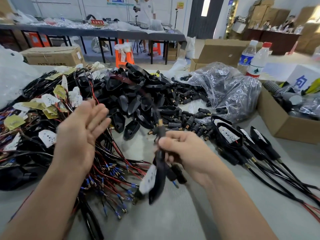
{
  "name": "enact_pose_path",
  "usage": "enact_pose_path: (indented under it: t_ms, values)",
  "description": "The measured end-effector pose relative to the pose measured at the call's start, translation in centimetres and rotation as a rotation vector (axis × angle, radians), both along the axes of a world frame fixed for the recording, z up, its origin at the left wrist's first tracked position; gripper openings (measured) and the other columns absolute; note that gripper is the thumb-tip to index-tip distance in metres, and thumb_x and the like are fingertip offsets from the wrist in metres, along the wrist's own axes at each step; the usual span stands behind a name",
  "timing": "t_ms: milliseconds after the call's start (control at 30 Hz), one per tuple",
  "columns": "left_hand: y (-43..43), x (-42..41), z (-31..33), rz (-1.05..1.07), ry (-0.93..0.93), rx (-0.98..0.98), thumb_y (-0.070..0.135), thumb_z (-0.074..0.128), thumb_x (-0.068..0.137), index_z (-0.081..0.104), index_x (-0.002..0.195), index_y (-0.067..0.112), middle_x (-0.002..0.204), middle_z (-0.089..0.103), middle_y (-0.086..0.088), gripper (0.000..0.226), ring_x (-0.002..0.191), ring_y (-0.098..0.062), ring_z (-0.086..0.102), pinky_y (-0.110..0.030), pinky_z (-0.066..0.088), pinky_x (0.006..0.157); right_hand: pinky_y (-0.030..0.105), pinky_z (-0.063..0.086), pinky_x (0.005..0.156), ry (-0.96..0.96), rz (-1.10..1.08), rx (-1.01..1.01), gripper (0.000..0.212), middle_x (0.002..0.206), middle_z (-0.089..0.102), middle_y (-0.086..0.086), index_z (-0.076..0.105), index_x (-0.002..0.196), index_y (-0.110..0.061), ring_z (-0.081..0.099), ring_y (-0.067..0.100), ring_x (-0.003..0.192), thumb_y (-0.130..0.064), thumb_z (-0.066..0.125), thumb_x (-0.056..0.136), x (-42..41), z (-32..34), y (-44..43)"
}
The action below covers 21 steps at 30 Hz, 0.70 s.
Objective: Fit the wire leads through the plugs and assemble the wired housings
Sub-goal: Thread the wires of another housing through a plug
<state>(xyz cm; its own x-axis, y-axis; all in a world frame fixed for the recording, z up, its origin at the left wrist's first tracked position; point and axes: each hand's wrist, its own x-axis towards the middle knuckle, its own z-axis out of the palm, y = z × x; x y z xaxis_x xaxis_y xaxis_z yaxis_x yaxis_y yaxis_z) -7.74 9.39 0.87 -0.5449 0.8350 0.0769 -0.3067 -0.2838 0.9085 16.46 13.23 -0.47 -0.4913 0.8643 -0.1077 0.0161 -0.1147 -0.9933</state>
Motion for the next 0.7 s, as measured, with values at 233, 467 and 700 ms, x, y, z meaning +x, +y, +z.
enact_pose_path:
  t_ms: [233,467,700]
  values:
    - [-0.2,6.0,-2.5,-0.477,0.488,-0.250,0.040,0.063,0.098,0.078,0.113,0.031,0.115,0.078,0.008,0.022,0.110,-0.010,0.072,-0.037,0.056,0.096,0.022,0.048,0.061,0.466,-0.458,-0.270,0.007,0.081,0.075,0.013,0.066,0.101,-0.002,0.058,0.018,0.068,-0.005,0.065,0.095,-0.8,0.1,0.5]
    - [-0.1,7.1,-3.0,-0.455,0.362,-0.282,0.006,0.062,0.101,0.075,0.114,0.017,0.090,0.080,-0.010,0.022,0.069,-0.019,0.075,-0.024,0.057,0.053,0.023,0.054,0.069,0.527,-0.383,-0.244,0.015,0.094,0.077,0.012,0.068,0.099,-0.008,0.071,0.016,0.078,-0.003,0.053,0.101,-1.0,0.1,0.3]
    - [0.2,6.2,-3.3,-0.224,0.596,-0.231,0.010,0.066,0.097,0.079,0.093,0.046,0.081,0.078,0.004,0.038,0.061,-0.006,0.065,-0.021,0.056,0.061,0.025,0.058,0.071,0.395,-0.313,-0.240,0.035,0.095,0.073,0.010,0.071,0.099,-0.006,0.067,0.016,0.077,0.019,0.049,0.092,-0.2,0.1,0.5]
